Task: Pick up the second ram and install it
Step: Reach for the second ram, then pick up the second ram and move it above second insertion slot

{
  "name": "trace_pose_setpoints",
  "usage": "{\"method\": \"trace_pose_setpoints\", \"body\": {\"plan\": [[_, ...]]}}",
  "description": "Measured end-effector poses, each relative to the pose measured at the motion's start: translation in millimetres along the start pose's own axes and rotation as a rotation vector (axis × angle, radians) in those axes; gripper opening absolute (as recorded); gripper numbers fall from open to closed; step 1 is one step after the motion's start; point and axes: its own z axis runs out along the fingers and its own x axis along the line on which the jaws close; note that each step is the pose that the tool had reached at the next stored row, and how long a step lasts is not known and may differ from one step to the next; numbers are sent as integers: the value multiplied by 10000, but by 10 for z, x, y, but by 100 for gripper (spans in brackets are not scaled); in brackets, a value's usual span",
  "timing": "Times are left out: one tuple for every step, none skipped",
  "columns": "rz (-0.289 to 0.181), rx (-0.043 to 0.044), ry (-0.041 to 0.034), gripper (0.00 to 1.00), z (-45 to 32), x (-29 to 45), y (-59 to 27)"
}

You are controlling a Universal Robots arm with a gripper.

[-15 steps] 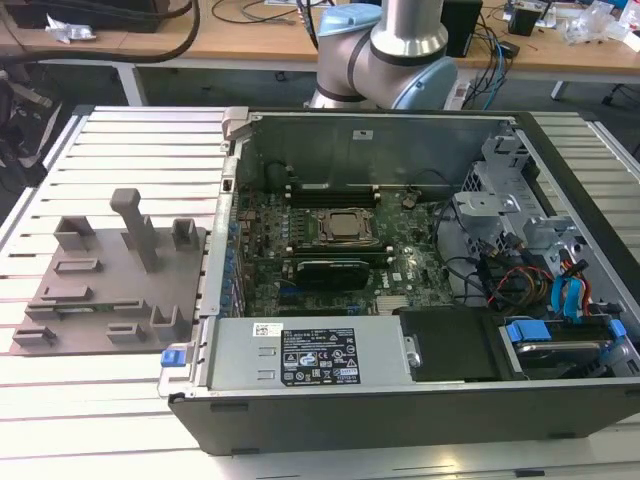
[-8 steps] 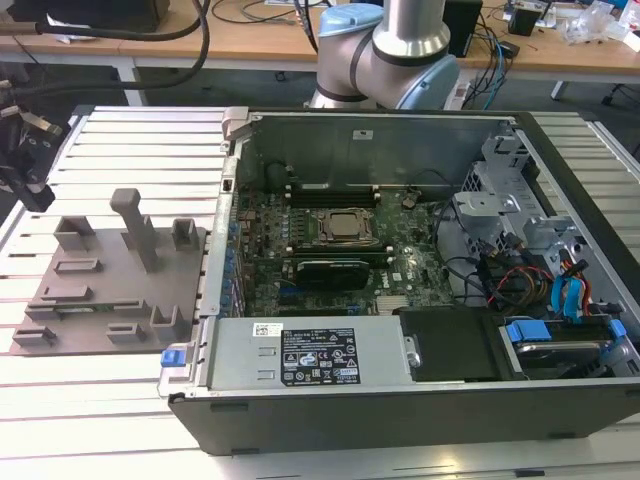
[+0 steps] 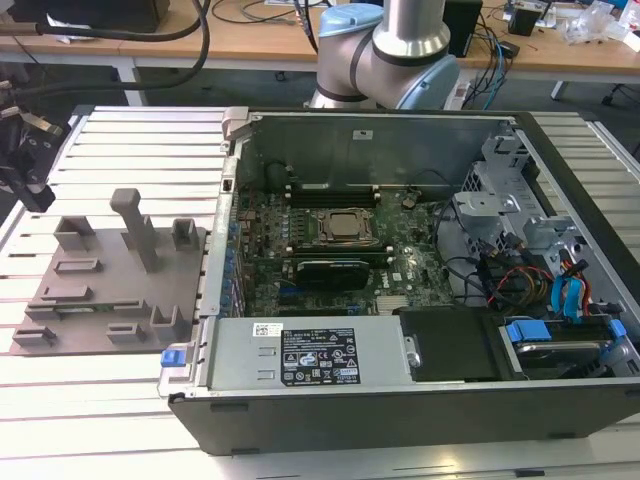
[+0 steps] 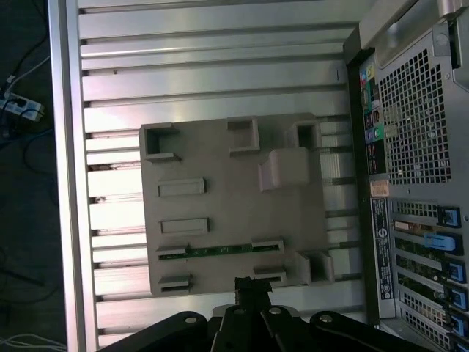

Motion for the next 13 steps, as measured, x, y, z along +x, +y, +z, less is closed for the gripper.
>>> {"method": "trace_pose_setpoints", "body": {"plan": [[0,0,0,10,0,0,0],[0,0,0,10,0,0,0],[0,0,0,10,1,0,0],[0,0,1,10,1,0,0],[-41,-1,2,10,1,0,0],[-268,-6,11,10,2,0,0],[-682,-16,28,10,2,0,0],[-981,-23,39,10,2,0,0],[-1284,-30,52,10,2,0,0],[-1565,-37,63,10,2,0,0],[-1881,-44,76,10,2,0,0],[-2090,-50,84,10,2,0,0],[-2224,-52,90,10,2,0,0]]}}
